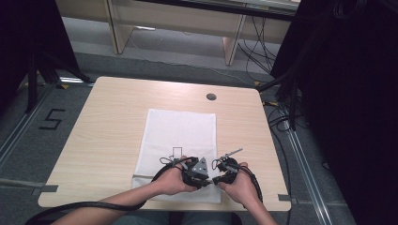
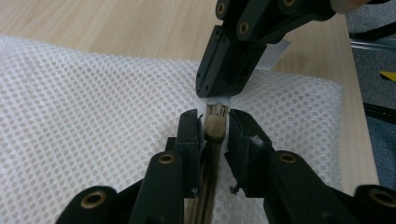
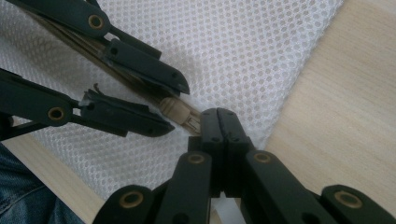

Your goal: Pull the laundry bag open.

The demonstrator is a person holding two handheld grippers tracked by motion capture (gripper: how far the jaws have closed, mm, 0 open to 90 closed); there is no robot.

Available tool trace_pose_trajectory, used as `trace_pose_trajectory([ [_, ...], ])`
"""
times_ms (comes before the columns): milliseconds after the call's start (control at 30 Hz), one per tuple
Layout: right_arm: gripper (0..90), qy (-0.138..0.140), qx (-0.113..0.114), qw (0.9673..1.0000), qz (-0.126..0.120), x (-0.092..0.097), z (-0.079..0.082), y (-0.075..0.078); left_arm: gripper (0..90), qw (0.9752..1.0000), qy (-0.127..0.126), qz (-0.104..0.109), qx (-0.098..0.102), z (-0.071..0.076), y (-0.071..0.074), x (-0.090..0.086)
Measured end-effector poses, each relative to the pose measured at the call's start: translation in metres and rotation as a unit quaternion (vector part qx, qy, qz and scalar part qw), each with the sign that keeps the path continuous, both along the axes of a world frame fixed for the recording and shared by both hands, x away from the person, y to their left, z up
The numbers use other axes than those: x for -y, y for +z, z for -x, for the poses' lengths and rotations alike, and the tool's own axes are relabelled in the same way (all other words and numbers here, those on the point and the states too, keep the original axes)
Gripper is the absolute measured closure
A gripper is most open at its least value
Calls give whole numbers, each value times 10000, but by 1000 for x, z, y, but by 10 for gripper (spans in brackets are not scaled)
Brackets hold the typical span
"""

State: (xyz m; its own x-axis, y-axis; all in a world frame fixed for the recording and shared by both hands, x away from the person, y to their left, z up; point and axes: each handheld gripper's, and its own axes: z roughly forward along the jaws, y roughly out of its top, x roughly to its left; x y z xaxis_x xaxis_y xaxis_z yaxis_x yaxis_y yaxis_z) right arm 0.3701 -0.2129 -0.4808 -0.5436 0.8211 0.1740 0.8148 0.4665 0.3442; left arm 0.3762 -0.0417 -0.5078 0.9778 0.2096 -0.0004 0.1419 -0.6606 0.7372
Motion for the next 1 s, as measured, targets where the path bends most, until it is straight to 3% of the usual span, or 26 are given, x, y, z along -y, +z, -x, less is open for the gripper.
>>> trace_pose_trajectory([
  [333, 900, 58, 13, 9999, -125, 2, -2, -1, 764, 9998, 78, 155, 4, 2, -3, 4],
  [667, 900, 22, 12, 9999, -137, 3, -2, -2, 814, 9998, 83, -26, 199, 8, 1, 6],
  [1000, 900, 4, -50, 9999, -159, 2, -2, -1, 817, 9999, 126, 10, 87, 8, 4, 4],
])
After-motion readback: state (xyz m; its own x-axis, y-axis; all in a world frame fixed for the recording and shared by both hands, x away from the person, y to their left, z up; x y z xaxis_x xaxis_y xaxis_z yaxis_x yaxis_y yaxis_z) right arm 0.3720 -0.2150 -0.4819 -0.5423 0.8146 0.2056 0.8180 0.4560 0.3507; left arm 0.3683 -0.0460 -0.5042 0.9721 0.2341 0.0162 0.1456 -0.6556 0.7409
